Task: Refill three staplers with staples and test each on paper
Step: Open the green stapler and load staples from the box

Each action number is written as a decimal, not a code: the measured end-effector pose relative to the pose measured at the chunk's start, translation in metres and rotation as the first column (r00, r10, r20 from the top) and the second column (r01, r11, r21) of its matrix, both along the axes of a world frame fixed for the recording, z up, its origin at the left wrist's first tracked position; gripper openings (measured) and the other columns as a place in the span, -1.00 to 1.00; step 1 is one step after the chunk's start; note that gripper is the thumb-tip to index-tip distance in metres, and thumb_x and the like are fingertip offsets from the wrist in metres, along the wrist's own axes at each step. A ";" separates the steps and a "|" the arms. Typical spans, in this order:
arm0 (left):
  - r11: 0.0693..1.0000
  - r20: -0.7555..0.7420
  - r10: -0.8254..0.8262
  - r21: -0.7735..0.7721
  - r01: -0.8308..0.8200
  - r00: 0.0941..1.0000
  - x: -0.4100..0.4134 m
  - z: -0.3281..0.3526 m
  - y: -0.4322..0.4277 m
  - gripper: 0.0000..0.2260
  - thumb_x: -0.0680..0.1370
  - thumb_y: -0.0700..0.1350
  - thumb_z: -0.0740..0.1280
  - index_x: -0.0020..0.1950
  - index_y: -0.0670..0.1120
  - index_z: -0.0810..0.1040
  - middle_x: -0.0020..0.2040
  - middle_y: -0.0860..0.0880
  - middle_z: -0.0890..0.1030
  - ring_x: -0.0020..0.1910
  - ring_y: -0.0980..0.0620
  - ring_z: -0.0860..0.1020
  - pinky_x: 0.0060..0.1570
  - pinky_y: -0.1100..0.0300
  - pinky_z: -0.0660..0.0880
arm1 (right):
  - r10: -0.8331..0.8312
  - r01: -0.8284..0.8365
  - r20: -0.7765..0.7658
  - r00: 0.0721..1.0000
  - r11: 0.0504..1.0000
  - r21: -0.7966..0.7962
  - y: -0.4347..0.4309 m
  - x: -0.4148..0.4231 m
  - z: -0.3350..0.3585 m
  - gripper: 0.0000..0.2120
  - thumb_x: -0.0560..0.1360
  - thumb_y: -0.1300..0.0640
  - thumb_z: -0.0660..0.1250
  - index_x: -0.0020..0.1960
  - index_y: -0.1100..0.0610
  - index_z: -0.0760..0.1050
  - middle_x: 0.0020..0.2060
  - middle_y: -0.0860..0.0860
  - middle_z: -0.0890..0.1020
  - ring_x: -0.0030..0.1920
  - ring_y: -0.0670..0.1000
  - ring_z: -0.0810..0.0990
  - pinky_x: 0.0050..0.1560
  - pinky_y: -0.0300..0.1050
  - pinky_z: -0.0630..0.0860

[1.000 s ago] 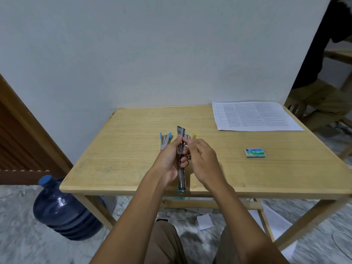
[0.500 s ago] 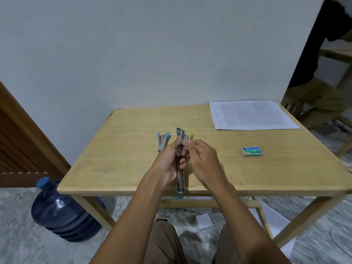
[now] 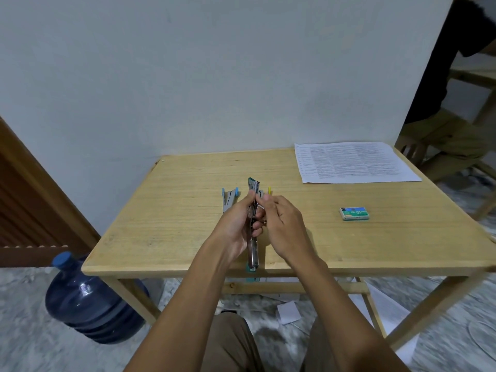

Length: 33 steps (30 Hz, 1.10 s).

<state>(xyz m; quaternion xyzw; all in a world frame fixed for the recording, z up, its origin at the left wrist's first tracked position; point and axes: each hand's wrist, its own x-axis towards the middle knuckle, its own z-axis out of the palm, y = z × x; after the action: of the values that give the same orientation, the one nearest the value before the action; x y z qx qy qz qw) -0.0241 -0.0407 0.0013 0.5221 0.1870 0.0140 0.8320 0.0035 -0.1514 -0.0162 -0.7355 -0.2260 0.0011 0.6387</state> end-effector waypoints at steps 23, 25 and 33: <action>0.744 0.058 -0.001 0.667 -0.038 0.998 0.003 0.012 -0.013 -0.69 0.63 0.10 0.27 -0.15 -0.11 0.57 -0.41 0.09 0.54 -0.47 0.16 0.47 -0.44 0.33 0.35 | 0.402 0.344 -0.702 0.588 0.661 0.666 0.007 0.016 0.017 -0.55 0.69 -0.07 0.00 0.12 0.19 0.56 0.08 0.16 0.68 0.06 0.10 0.67 0.14 0.02 0.56; 0.453 0.106 -0.062 0.889 -0.066 0.993 0.006 0.011 -0.015 -0.76 0.64 0.05 0.27 -0.09 -0.06 0.61 -0.32 0.10 0.60 -0.33 0.18 0.54 -0.33 0.33 0.39 | 0.517 0.430 -0.705 0.485 0.561 0.707 0.012 0.018 0.025 -0.55 0.69 -0.03 0.00 0.10 0.21 0.58 0.03 0.16 0.70 0.05 0.11 0.67 0.06 0.00 0.57; 0.331 0.150 -0.078 0.936 -0.117 0.986 0.016 0.017 -0.015 -0.74 0.63 0.04 0.27 -0.23 0.01 0.55 -0.35 0.09 0.59 -0.41 0.25 0.49 -0.39 0.42 0.35 | 0.603 0.607 -0.688 0.403 0.387 0.694 0.017 0.019 0.020 -0.53 0.70 0.06 -0.02 -0.04 0.25 0.60 -0.21 0.17 0.72 -0.08 0.12 0.68 -0.04 0.00 0.60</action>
<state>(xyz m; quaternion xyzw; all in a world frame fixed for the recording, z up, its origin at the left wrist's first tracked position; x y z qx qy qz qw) -0.0084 -0.0552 0.0186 0.9013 0.0800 0.1735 0.3889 0.0227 -0.1342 0.0038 -0.1084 0.2073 0.2766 0.9321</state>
